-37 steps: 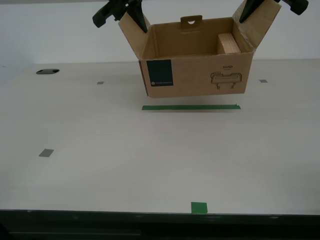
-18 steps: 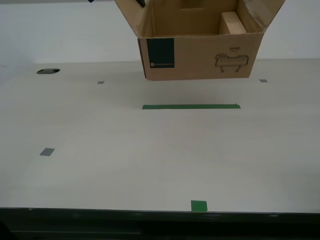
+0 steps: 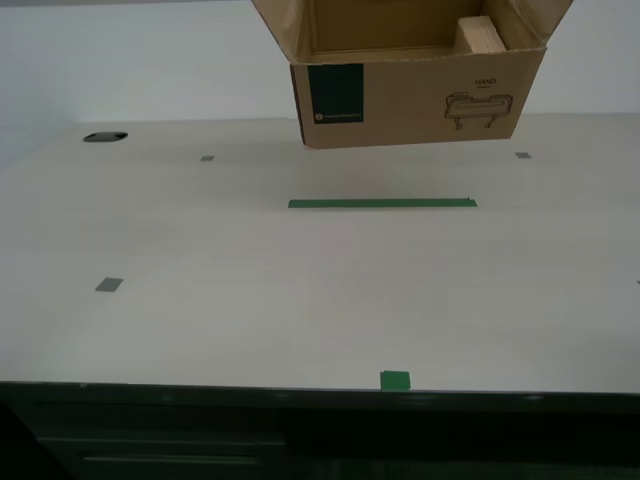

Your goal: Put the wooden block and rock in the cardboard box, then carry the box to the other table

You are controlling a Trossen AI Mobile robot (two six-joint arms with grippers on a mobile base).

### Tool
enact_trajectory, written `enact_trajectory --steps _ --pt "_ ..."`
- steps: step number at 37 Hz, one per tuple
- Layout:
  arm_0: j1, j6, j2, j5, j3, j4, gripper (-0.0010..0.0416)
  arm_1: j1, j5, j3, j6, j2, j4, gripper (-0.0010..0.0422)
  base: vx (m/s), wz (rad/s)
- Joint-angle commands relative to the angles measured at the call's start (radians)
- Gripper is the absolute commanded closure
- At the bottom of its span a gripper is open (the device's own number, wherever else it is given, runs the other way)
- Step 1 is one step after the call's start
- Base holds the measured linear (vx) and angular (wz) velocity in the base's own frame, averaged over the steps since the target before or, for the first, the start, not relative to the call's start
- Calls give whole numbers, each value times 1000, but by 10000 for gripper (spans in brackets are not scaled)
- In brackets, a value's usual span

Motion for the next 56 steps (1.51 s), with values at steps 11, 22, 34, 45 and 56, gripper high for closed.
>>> enact_trajectory --steps 11,22,34,45,56 --pt "3 -5 1 -19 1 -43 407 -17 22 2 -18 0 -17 414 -88 -12" --pt "3 -4 1 -19 1 -48 407 -18 22 2 -3 0 -17 414 -77 -19" --pt "3 4 1 -19 1 -52 407 -18 22 2 24 0 -17 414 -87 -2" --pt "8 29 1 -19 1 -53 407 -17 22 2 41 0 -18 414 -100 31" --pt "15 34 1 -19 1 -47 407 -16 22 2 73 0 -13 413 -118 77"
